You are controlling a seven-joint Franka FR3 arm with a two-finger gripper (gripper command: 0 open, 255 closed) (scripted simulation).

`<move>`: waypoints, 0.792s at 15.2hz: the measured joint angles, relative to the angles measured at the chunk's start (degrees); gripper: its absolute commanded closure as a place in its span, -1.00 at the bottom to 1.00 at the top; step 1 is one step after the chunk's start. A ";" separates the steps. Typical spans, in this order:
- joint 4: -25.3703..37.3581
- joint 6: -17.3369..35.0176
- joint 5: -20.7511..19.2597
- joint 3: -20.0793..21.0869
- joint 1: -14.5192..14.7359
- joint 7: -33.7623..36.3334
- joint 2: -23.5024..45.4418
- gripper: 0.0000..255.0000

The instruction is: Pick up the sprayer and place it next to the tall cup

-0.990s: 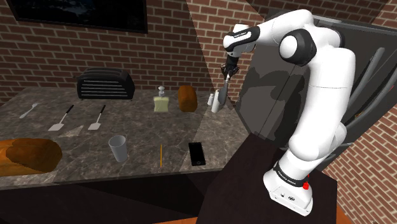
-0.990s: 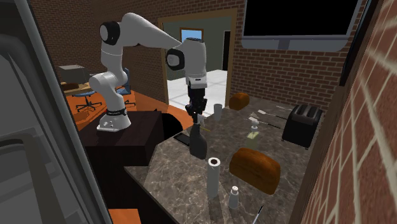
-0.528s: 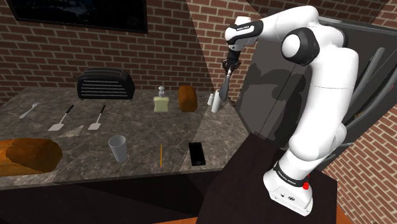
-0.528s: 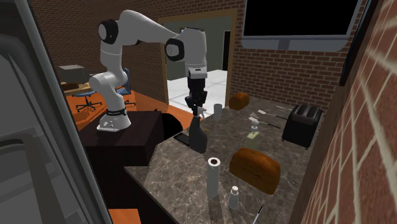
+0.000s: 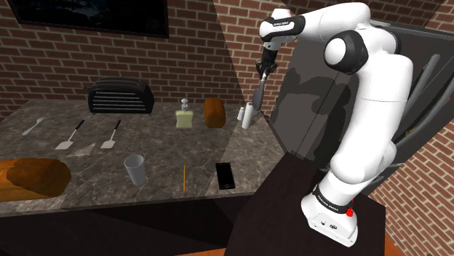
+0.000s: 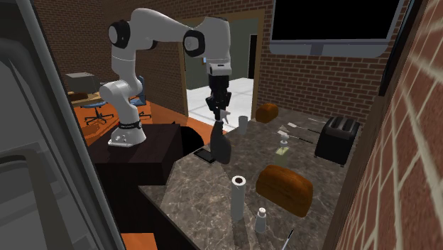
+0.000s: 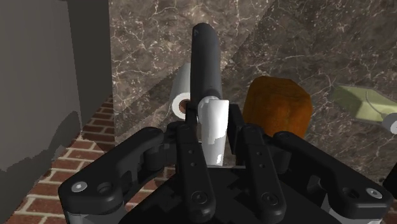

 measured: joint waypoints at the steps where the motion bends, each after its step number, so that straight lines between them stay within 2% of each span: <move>1: 0.57 -0.76 -0.05 -0.03 -0.01 0.03 -0.20 1.00; 9: 7.64 -7.42 -0.03 -0.13 -0.34 0.07 0.20 1.00; 12: 8.20 -8.62 -0.26 -0.01 0.10 0.70 -0.45 1.00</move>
